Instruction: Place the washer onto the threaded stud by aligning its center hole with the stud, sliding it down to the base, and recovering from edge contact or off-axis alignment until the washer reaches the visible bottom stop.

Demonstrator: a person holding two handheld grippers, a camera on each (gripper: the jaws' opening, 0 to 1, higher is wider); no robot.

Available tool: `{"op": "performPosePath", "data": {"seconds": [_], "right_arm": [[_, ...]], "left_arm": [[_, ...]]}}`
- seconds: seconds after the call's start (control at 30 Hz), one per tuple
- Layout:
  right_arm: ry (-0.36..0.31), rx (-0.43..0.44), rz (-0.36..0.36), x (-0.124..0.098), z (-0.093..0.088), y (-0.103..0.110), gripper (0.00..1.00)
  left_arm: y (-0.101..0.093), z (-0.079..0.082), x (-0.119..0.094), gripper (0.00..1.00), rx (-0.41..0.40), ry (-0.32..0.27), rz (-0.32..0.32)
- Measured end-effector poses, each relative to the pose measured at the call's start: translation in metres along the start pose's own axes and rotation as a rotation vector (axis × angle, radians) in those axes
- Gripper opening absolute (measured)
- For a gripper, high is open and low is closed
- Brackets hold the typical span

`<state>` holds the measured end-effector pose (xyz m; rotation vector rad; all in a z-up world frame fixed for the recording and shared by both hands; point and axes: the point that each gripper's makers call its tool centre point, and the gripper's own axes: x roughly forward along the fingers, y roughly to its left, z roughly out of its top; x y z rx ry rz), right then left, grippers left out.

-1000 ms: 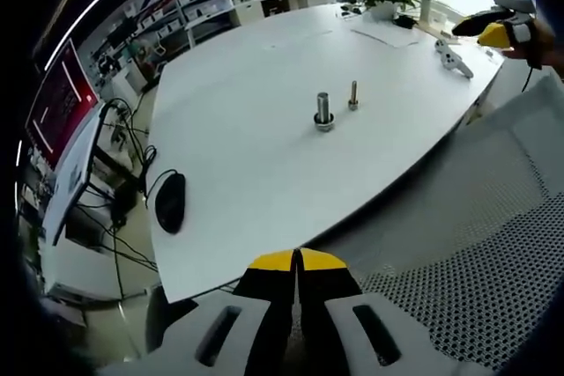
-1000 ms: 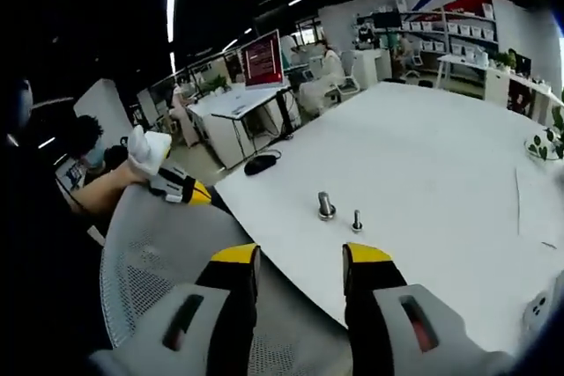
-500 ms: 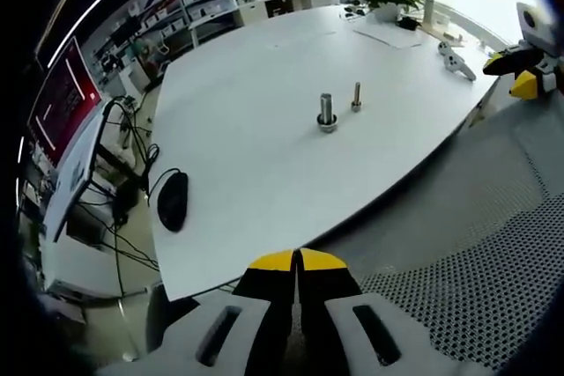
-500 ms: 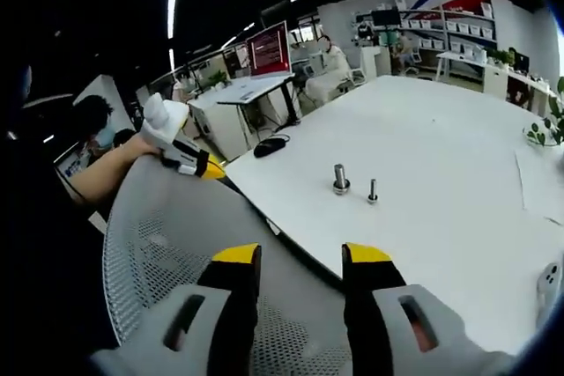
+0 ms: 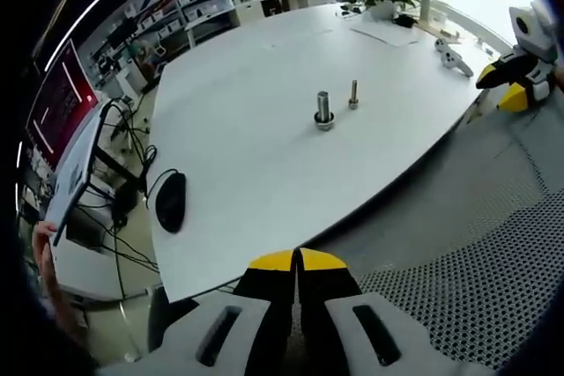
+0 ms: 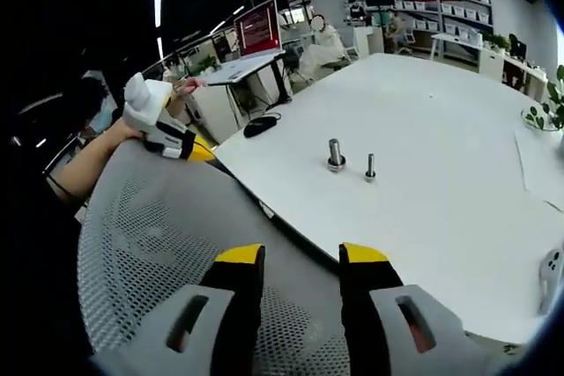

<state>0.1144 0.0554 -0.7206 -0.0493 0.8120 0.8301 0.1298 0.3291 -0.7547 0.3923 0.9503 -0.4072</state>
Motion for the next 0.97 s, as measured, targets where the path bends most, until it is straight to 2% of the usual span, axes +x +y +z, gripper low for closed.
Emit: {"op": "performPosePath", "data": {"seconds": [0.17,0.4,0.97], "right_arm": [[0.009,-0.003,-0.034,-0.0022,-0.0009,-0.0011,0.34],[0.026,-0.002,-0.038,-0.0015,-0.0033,0.0005,0.32],[-0.002,0.024,0.0,0.0003,0.0003,0.005,0.32]], "left_arm": [[0.0012,0.0003,-0.0002,0.0,-0.006,-0.007,0.003],[0.0027,0.0008,-0.0017,0.0,-0.019,-0.014,0.015],[0.002,0.0005,-0.0001,0.0,-0.011,0.0,0.011]]}}
